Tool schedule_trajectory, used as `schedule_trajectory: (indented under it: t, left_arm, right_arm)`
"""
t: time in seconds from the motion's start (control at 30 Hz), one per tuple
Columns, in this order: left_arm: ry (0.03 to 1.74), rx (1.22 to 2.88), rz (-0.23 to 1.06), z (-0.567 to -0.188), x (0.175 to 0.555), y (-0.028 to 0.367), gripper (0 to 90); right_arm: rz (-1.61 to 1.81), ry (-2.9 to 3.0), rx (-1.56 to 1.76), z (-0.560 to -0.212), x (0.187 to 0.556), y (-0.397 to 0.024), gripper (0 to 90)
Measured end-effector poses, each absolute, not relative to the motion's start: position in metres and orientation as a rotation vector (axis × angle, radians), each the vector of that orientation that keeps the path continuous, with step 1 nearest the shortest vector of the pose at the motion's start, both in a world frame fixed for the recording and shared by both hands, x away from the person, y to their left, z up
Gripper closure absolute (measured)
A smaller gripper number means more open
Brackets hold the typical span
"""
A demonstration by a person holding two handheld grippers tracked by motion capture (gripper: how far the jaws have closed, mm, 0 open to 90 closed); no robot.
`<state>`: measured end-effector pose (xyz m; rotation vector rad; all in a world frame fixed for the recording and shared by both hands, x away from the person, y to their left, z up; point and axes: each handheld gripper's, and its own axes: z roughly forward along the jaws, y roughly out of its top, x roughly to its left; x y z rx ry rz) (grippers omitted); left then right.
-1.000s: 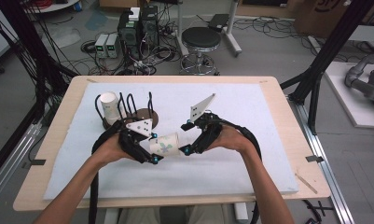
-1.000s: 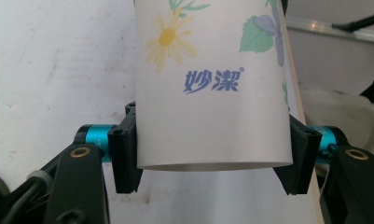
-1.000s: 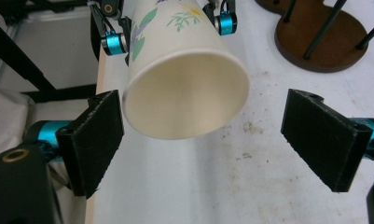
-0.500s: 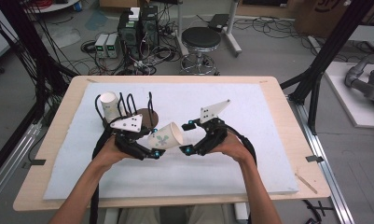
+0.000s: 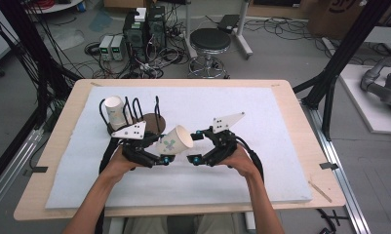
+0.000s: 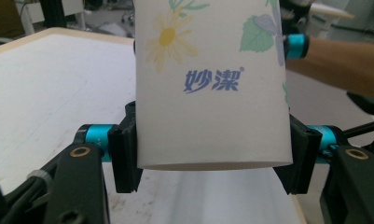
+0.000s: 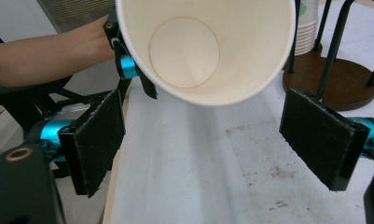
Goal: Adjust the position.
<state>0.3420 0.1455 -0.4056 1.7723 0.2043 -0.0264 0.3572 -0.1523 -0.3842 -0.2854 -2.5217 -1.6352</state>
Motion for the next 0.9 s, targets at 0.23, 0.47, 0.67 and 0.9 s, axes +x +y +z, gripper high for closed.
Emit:
schedule_trajectory:
  t: [0.23,0.47,0.67,0.9]
  left_arm:
    - [0.177,1.776,-0.048,-0.406,0.341,0.139,36.2]
    - [0.149,1.771,-0.062,-0.406,0.340,0.126,36.3]
    - [0.146,1.776,-0.068,-0.406,0.340,0.122,36.2]
    - [0.135,1.788,-0.076,-0.407,0.339,0.119,36.3]
  right_arm:
    - [-1.673,-2.469,-0.246,-0.385,0.358,-0.148,14.5]
    - [-1.701,-2.442,-0.208,-0.384,0.357,-0.140,14.9]
    - [-1.732,-2.418,-0.197,-0.383,0.357,-0.140,14.9]
    - [-1.758,-2.400,-0.193,-0.382,0.357,-0.140,16.3]
